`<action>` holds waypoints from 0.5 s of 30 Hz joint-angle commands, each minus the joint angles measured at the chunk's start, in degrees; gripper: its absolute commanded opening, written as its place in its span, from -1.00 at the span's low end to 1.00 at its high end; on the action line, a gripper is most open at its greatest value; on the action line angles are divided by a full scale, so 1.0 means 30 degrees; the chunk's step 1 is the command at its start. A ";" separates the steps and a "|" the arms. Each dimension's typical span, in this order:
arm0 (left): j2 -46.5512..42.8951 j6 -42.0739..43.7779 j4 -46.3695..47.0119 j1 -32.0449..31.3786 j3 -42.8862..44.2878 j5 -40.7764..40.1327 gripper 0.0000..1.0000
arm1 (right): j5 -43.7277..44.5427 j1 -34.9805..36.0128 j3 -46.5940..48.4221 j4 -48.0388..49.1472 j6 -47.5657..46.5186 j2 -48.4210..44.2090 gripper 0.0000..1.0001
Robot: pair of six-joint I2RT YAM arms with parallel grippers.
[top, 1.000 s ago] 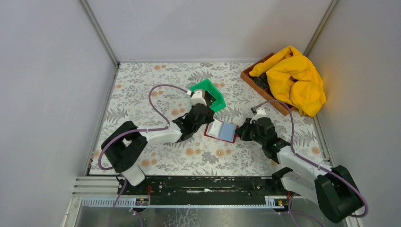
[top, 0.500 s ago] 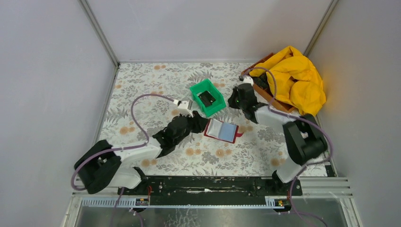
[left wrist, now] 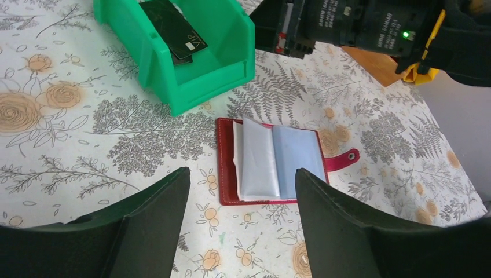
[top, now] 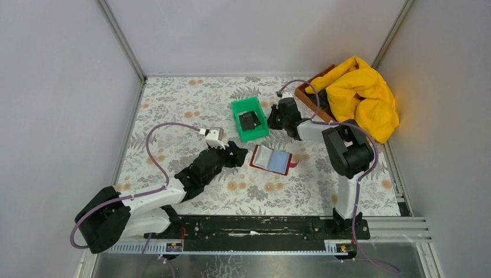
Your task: Take the credit cards out of the card holder
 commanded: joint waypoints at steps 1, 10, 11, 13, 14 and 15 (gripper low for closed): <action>0.0271 0.0026 0.0567 0.0070 -0.0272 -0.1069 0.45 | -0.1760 0.0574 -0.1911 0.2555 0.0475 -0.1684 -0.85; 0.0241 -0.0302 -0.1401 0.0072 0.1589 -0.0603 0.55 | 0.0748 -0.0639 -0.7201 0.3529 0.1932 -0.6978 -0.62; 0.0102 -0.0262 -0.1591 0.0076 0.1704 -0.0600 0.55 | 0.0775 -0.0726 -0.7916 0.3817 0.1982 -0.7671 -0.52; -0.0280 -0.0294 -0.1776 0.0090 0.1807 -0.0566 0.56 | 0.0937 -0.0755 -0.9039 0.4180 0.1810 -0.8915 -0.27; -0.0468 -0.0363 -0.1773 0.0082 0.1793 -0.0581 0.56 | 0.0989 -0.0759 -0.9486 0.4272 0.1685 -0.9470 -0.13; -0.0715 -0.0541 -0.1806 0.0073 0.1795 -0.0645 0.57 | 0.1069 -0.0752 -0.9916 0.4250 0.1548 -0.9902 -0.01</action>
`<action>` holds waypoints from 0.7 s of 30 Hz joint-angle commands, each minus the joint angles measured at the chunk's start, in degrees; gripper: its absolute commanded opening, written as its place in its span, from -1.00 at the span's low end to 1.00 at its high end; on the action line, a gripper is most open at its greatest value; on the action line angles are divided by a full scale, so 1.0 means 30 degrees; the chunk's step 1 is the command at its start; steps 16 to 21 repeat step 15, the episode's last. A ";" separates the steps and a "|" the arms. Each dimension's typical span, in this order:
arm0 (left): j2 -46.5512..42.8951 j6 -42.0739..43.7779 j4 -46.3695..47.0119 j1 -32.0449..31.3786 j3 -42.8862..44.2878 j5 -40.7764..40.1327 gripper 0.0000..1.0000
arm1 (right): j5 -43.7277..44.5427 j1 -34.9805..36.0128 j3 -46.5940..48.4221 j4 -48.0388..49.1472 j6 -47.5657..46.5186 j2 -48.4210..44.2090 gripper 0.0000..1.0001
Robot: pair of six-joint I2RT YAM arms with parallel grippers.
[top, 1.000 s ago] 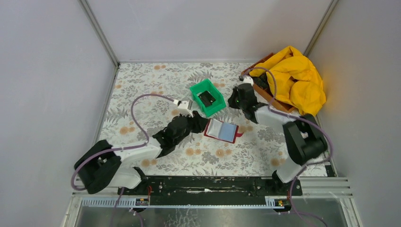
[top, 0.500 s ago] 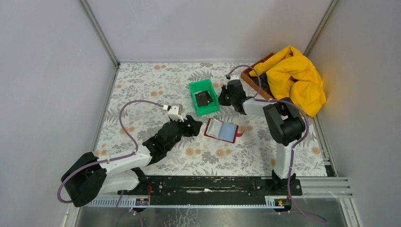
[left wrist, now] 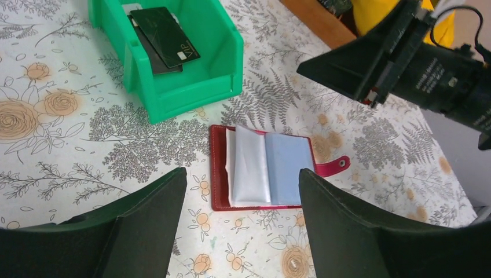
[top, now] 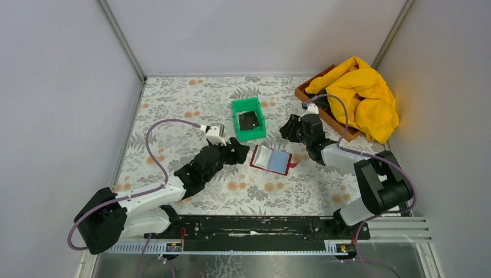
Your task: Take the credit cards out of the card holder
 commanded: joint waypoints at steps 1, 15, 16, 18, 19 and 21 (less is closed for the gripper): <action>-0.1038 -0.0396 -0.0397 0.0087 0.0623 -0.0417 0.56 | 0.0748 -0.0011 -0.1596 0.1399 -0.0109 -0.2264 0.08; -0.1050 -0.0503 -0.1041 0.0089 0.0861 -0.0122 0.64 | 0.1525 -0.0008 -0.3385 0.1574 -0.1076 -0.3890 0.29; -0.1050 -0.0503 -0.1041 0.0089 0.0861 -0.0122 0.64 | 0.1525 -0.0008 -0.3385 0.1574 -0.1076 -0.3890 0.29; -0.1050 -0.0503 -0.1041 0.0089 0.0861 -0.0122 0.64 | 0.1525 -0.0008 -0.3385 0.1574 -0.1076 -0.3890 0.29; -0.1050 -0.0503 -0.1041 0.0089 0.0861 -0.0122 0.64 | 0.1525 -0.0008 -0.3385 0.1574 -0.1076 -0.3890 0.29; -0.1050 -0.0503 -0.1041 0.0089 0.0861 -0.0122 0.64 | 0.1525 -0.0008 -0.3385 0.1574 -0.1076 -0.3890 0.29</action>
